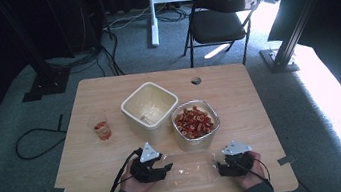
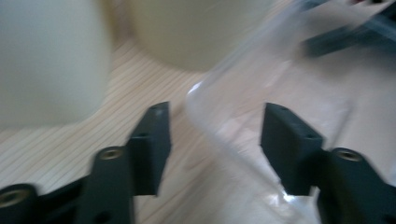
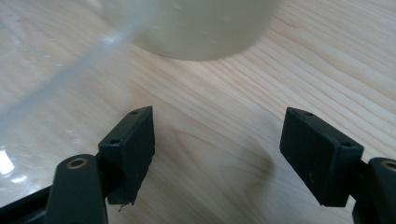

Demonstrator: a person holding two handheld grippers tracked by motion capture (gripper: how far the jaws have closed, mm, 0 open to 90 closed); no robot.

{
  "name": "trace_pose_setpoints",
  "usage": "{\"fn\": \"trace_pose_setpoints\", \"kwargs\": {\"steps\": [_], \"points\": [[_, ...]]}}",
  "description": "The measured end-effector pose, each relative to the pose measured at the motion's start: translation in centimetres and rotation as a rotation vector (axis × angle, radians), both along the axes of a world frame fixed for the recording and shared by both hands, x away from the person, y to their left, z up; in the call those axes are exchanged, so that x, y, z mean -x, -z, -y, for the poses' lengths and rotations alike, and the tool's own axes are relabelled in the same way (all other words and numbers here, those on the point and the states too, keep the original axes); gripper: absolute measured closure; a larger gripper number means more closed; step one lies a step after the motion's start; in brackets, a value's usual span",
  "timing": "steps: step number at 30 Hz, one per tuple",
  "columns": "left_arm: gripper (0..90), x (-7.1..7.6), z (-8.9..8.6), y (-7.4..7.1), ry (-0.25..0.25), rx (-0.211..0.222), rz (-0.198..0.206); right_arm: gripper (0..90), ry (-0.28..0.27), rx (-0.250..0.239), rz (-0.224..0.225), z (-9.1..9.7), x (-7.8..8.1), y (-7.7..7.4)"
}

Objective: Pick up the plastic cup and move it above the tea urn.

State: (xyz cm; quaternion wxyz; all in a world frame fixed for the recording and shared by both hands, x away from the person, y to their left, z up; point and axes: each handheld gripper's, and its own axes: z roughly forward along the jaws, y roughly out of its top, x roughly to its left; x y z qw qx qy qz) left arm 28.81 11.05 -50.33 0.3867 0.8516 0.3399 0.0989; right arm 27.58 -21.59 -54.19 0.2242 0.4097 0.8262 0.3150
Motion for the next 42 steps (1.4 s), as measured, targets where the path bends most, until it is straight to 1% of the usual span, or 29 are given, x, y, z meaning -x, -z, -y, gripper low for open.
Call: {"fn": "trace_pose_setpoints", "kwargs": {"steps": [1,2,3,6,8,9,10,11,12,15,19,22,24,26,28,29,33,37,42], "points": [[53.6,-0.1,-0.3,0.1,-0.008,0.009,-0.010,25.9,0.012,-0.006,-0.001,0.3,-0.1,0.0],[58.9,-0.2,-0.5,0.1,-0.020,0.003,-0.009,25.9,0.025,-0.015,-0.004,0.7,-0.1,0.1],[62.3,-0.3,-0.8,0.0,-0.033,-0.009,-0.005,25.9,0.042,-0.024,-0.009,1.0,-0.2,0.1],[68.9,-0.6,-1.9,-0.1,-0.061,-0.020,-0.005,26.3,0.076,-0.031,-0.010,1.8,-0.4,0.2],[75.1,-0.8,-2.8,-0.1,-0.091,-0.036,-0.002,26.3,0.092,-0.032,-0.006,2.0,-0.4,0.2],[77.9,-0.9,-3.3,-0.2,-0.098,-0.036,-0.004,26.3,0.094,-0.031,-0.007,2.1,-0.4,0.2],[79.5,-0.9,-3.7,-0.3,-0.110,-0.052,0.005,26.3,0.095,-0.032,-0.006,2.2,-0.4,0.2],[80.7,-0.9,-4.1,-0.3,-0.119,-0.058,0.009,26.3,0.098,-0.033,-0.005,2.3,-0.5,0.2],[81.4,-0.9,-4.5,-0.4,-0.120,-0.061,0.006,26.3,0.102,-0.033,-0.006,2.3,-0.5,0.2],[82.3,-0.9,-5.7,-0.7,-0.142,-0.066,0.010,26.3,0.112,-0.037,-0.006,2.5,-0.6,0.2],[84.1,-1.1,-7.5,-1.4,-0.165,-0.008,0.010,26.3,0.122,-0.042,-0.006,2.8,-0.8,0.3],[85.3,-1.3,-9.1,-2.1,-0.190,0.055,0.009,26.4,0.133,-0.042,-0.004,3.0,-0.9,0.3],[85.8,-1.4,-10.1,-2.5,-0.211,0.078,0.013,26.4,0.140,-0.042,-0.001,3.1,-1.0,0.3],[86.0,-1.3,-11.1,-3.0,-0.234,0.091,0.023,26.4,0.146,-0.040,-0.002,3.4,-1.1,0.3],[86.7,-1.3,-12.0,-3.4,-0.254,0.095,0.031,26.4,0.154,-0.041,0.000,3.7,-1.3,0.3],[87.0,-1.3,-12.4,-3.6,-0.263,0.104,0.034,26.4,0.159,-0.043,-0.002,3.8,-1.4,0.3],[87.4,-1.2,-13.7,-4.7,-0.295,0.097,0.061,26.4,0.169,-0.052,-0.003,4.1,-1.8,0.3],[87.6,-1.2,-14.9,-6.3,-0.322,0.086,0.099,26.4,0.169,-0.058,-0.006,4.3,-1.9,0.4],[87.6,-1.4,-16.6,-8.6,-0.361,0.095,0.145,26.4,0.171,-0.071,-0.008,4.4,-2.0,0.4]]}}
